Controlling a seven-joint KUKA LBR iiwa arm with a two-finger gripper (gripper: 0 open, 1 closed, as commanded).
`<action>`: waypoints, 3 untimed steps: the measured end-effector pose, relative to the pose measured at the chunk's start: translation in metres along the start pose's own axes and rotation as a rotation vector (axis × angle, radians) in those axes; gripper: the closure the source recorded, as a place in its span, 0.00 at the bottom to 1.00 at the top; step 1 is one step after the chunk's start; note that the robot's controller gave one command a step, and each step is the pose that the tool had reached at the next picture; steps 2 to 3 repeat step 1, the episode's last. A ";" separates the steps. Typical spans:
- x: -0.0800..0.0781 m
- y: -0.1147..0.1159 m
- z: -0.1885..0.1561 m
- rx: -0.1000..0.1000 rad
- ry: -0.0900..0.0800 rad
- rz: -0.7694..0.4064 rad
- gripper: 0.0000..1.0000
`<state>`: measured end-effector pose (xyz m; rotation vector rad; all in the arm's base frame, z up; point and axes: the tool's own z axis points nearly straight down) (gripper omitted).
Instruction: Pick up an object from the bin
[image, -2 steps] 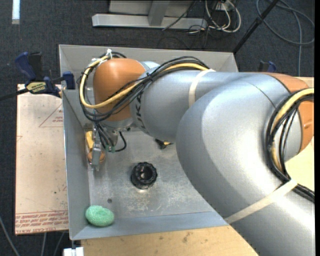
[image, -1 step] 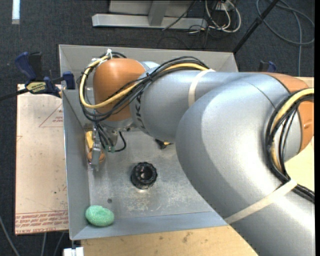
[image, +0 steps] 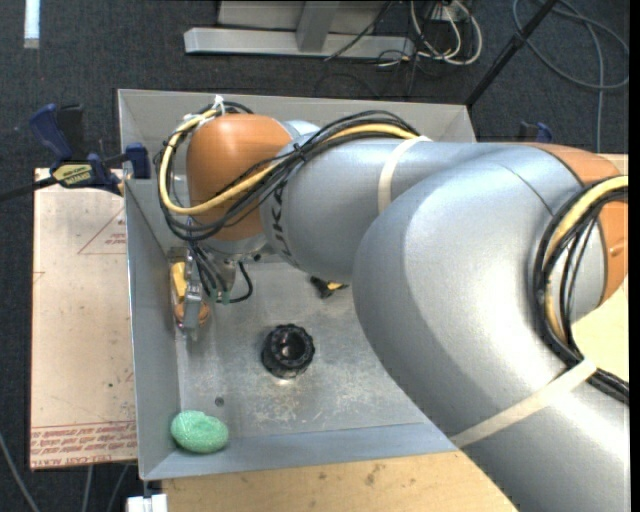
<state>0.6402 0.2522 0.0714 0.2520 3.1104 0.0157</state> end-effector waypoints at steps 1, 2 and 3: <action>-0.001 0.001 -0.012 0.002 0.005 -0.003 1.00; -0.001 0.001 -0.012 0.002 0.005 -0.003 1.00; -0.001 0.001 -0.012 0.002 0.005 -0.003 1.00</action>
Offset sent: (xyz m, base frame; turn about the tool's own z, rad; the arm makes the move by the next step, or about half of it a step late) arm 0.0001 -0.0002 0.0090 -0.0001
